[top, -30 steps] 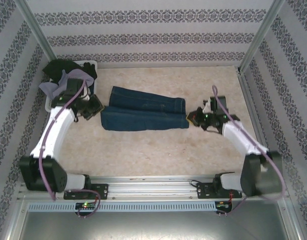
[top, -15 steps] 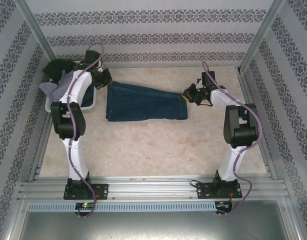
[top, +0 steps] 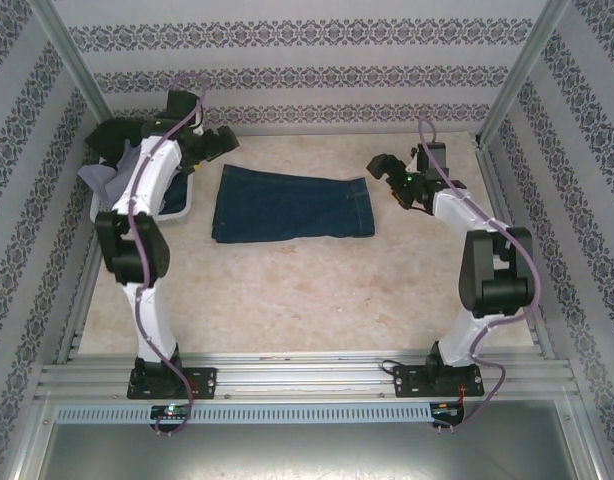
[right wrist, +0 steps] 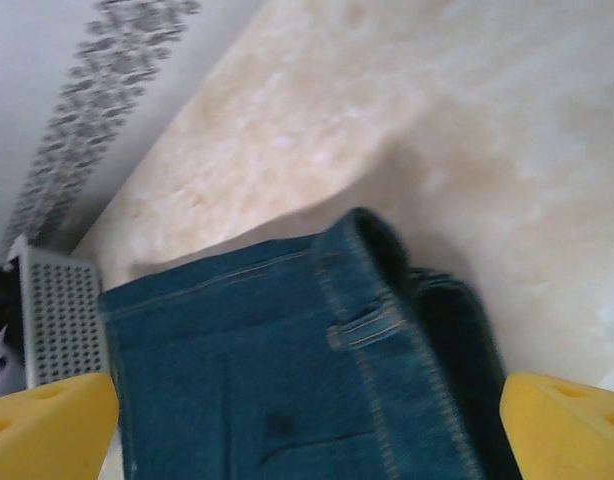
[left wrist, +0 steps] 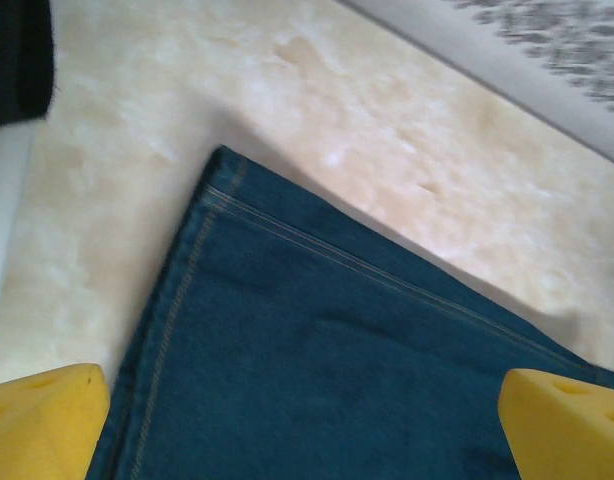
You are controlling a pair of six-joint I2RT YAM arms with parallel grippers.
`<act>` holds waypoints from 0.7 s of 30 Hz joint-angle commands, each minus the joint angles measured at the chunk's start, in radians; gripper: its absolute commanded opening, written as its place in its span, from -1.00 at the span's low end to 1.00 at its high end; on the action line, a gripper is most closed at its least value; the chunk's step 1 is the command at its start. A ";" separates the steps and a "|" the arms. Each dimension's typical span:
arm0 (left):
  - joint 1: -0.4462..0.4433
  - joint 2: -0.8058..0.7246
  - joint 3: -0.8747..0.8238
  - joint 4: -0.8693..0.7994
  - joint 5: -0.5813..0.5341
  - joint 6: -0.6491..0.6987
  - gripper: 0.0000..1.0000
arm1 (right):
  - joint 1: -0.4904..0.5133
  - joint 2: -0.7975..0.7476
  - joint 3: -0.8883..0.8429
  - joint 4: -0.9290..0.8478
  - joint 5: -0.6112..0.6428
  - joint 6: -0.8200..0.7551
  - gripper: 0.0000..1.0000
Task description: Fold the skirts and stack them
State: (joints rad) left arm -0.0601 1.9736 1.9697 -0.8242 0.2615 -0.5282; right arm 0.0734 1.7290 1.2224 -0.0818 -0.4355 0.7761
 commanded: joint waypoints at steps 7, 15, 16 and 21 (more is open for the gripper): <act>-0.166 -0.031 -0.430 0.441 0.190 -0.244 1.00 | 0.112 0.190 0.086 0.090 -0.116 0.017 0.95; -0.144 0.026 -0.590 0.406 0.097 -0.265 1.00 | 0.106 0.231 0.030 -0.038 -0.125 0.008 0.96; -0.126 0.031 -0.614 0.403 0.087 -0.252 1.00 | 0.104 0.224 0.005 -0.061 -0.124 0.009 0.96; -0.091 0.135 -0.467 0.230 -0.074 -0.074 1.00 | 0.136 0.120 -0.178 -0.122 -0.045 0.060 0.95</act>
State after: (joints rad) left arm -0.1867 2.0155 1.4261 -0.4454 0.3511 -0.7200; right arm 0.1886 1.9263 1.1606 -0.0925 -0.5407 0.7940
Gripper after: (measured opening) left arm 0.998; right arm 0.978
